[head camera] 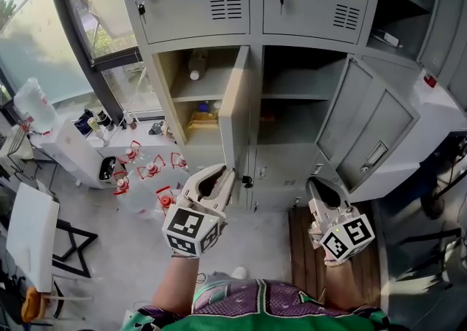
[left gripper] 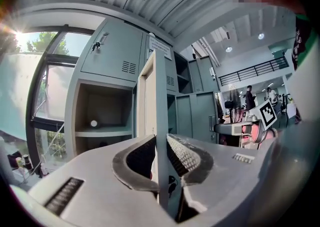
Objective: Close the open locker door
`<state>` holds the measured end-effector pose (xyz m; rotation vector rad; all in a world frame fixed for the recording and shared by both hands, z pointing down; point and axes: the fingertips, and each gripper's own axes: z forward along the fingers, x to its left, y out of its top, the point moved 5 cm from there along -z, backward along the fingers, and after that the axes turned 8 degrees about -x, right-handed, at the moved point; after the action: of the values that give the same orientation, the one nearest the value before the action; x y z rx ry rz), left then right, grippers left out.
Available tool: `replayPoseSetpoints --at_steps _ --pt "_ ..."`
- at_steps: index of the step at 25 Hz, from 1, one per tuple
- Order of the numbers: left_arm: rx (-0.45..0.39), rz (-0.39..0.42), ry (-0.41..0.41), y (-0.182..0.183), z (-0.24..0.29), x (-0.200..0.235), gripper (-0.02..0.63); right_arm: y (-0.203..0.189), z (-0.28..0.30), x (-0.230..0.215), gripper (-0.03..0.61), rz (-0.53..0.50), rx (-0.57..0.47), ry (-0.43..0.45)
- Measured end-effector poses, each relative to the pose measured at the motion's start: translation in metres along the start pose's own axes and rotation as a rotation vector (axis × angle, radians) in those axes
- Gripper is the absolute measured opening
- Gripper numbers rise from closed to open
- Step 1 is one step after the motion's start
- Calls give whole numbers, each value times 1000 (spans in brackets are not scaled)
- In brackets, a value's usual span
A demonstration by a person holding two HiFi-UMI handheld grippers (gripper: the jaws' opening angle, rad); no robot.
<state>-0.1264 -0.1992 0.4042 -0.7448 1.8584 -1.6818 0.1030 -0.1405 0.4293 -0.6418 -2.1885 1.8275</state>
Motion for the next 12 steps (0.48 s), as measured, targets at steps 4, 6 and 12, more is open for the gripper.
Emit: replayPoseSetpoints --at_steps 4,6,12 --pt "0 3 22 1 -6 15 89 -3 12 8 8 4 -3 13" --pt "0 8 33 2 -10 23 89 -6 16 10 8 7 -8 11" --pt "2 18 60 2 -20 51 87 -14 33 19 6 21 -23 -7"
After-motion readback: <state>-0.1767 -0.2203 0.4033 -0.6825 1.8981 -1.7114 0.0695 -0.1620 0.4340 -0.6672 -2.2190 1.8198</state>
